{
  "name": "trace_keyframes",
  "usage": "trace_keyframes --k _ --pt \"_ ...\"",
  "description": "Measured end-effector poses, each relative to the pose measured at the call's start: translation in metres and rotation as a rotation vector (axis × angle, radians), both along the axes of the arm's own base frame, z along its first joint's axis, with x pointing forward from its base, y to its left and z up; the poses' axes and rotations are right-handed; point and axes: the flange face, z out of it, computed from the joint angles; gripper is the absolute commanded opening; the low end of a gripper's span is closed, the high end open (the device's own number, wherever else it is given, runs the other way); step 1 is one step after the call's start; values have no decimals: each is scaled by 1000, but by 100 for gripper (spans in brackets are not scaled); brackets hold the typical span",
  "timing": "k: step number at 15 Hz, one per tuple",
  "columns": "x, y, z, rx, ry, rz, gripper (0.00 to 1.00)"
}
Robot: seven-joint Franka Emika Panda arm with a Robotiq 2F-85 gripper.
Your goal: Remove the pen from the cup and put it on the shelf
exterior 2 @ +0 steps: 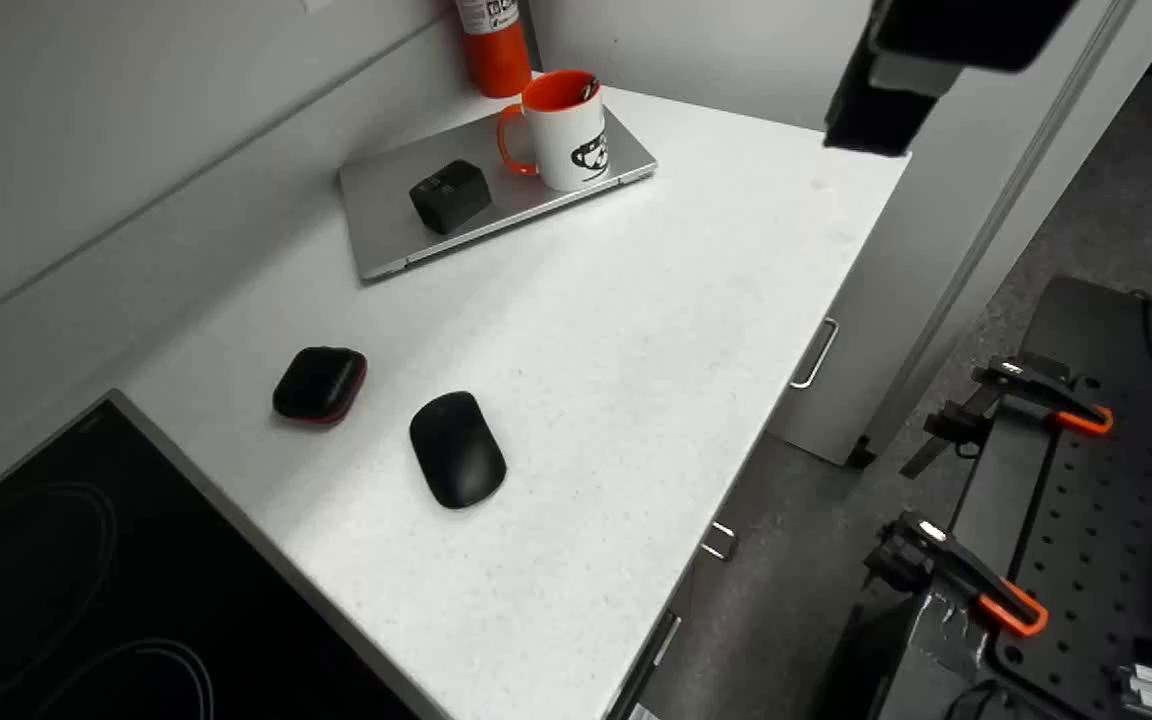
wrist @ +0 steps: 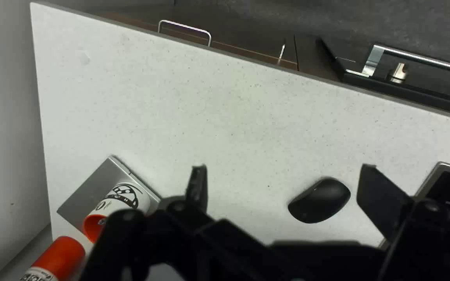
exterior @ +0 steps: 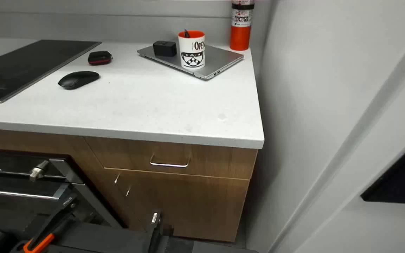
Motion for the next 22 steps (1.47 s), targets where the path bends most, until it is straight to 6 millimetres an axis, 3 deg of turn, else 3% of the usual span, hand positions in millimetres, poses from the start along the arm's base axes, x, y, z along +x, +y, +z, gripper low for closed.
trace_keyframes --k 9,12,17,19,22 --pt "2 -2 -1 3 4 21 100" --pt "25 -30 -8 58 -16 44 100" --pt "80 -102 -50 150 -40 -1 100" --pt "94 -117 -66 163 -38 -30 100" --pt "97 -118 -73 161 -26 -32 100"
